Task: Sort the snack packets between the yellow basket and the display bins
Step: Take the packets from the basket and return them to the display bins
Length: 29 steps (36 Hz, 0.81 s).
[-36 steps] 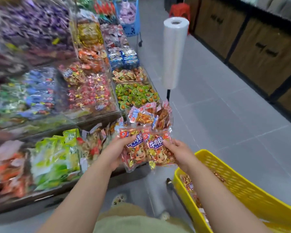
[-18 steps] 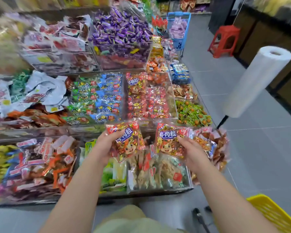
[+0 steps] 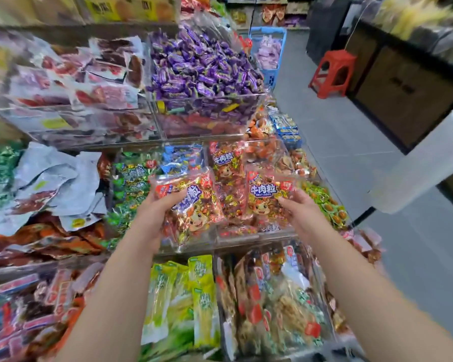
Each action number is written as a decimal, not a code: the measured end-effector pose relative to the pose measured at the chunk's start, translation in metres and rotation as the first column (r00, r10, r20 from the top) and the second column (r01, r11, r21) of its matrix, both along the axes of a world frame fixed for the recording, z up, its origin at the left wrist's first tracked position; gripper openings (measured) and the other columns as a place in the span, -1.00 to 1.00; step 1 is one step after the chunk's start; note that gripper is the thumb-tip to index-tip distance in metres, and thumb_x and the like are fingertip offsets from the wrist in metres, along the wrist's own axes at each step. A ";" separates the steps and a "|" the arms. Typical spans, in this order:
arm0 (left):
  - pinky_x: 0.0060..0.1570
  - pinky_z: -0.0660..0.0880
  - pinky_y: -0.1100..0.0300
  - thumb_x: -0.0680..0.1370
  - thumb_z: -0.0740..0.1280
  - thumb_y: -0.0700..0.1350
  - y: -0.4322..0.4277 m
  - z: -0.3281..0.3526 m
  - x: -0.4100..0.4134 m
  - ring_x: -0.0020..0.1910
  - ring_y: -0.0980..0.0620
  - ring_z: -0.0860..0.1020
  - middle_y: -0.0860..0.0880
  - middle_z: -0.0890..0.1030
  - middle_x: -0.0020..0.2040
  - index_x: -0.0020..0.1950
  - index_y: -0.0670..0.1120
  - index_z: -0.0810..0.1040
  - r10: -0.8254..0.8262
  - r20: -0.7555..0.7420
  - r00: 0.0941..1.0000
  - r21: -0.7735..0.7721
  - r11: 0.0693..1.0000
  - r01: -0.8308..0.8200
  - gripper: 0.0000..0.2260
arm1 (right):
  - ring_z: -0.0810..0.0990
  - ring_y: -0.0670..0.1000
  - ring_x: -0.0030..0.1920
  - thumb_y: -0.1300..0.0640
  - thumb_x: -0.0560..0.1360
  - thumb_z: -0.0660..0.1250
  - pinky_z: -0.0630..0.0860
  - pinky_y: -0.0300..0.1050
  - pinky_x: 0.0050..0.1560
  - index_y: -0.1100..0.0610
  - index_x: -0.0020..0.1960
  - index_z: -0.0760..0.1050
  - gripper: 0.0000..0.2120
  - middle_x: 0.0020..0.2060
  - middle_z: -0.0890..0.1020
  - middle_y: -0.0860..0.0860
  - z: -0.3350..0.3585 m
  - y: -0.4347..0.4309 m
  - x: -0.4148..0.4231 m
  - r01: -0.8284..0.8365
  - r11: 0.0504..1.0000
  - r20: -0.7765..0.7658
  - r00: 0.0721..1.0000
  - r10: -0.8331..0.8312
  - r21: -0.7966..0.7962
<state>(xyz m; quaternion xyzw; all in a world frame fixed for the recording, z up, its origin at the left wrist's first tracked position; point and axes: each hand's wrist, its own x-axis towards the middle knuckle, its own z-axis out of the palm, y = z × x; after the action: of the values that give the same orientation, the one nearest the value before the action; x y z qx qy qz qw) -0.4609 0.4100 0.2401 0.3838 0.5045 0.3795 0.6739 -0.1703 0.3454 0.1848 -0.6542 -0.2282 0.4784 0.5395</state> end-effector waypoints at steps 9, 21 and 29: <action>-0.58 0.46 0.27 0.38 0.44 -0.15 0.028 0.001 -0.002 -0.48 0.10 0.61 0.06 0.67 -0.36 0.05 -0.03 0.51 0.108 0.036 0.993 -0.085 0.991 -0.105 -0.73 | 0.43 0.02 0.27 0.18 0.52 0.32 0.38 -0.04 0.27 0.05 0.45 0.26 -0.47 0.38 0.39 0.01 -0.010 0.117 -0.017 -0.193 0.975 0.225 0.951 0.213 -0.106; -0.48 0.56 0.09 0.24 0.47 -0.07 0.045 -0.014 0.006 -0.34 -0.05 0.68 -0.02 0.71 -0.23 0.05 0.00 0.48 0.156 0.016 0.988 -0.115 0.982 -0.153 -0.59 | 0.23 -0.04 0.15 -0.13 0.22 0.57 0.27 -0.04 0.29 0.06 0.31 0.19 -0.17 0.16 0.25 0.03 -0.066 0.153 -0.018 -0.290 0.913 0.693 0.596 0.406 -0.285; -0.42 0.58 0.10 0.25 0.47 -0.09 0.048 -0.017 0.018 -0.28 -0.04 0.69 -0.04 0.72 -0.20 0.04 -0.05 0.54 0.173 0.007 0.985 -0.110 0.979 -0.171 -0.62 | 0.34 0.14 0.26 -0.02 0.29 0.55 0.32 -0.02 0.29 0.15 0.34 0.20 -0.21 0.24 0.32 0.15 -0.074 0.177 -0.025 -0.160 0.965 0.765 0.588 0.261 -0.207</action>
<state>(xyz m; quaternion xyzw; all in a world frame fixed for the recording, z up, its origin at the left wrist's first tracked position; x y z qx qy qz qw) -0.4432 0.4580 0.2236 0.2982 0.5500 0.4113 0.6629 -0.1953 0.5228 0.1107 -0.7956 -0.4890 0.2158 0.2853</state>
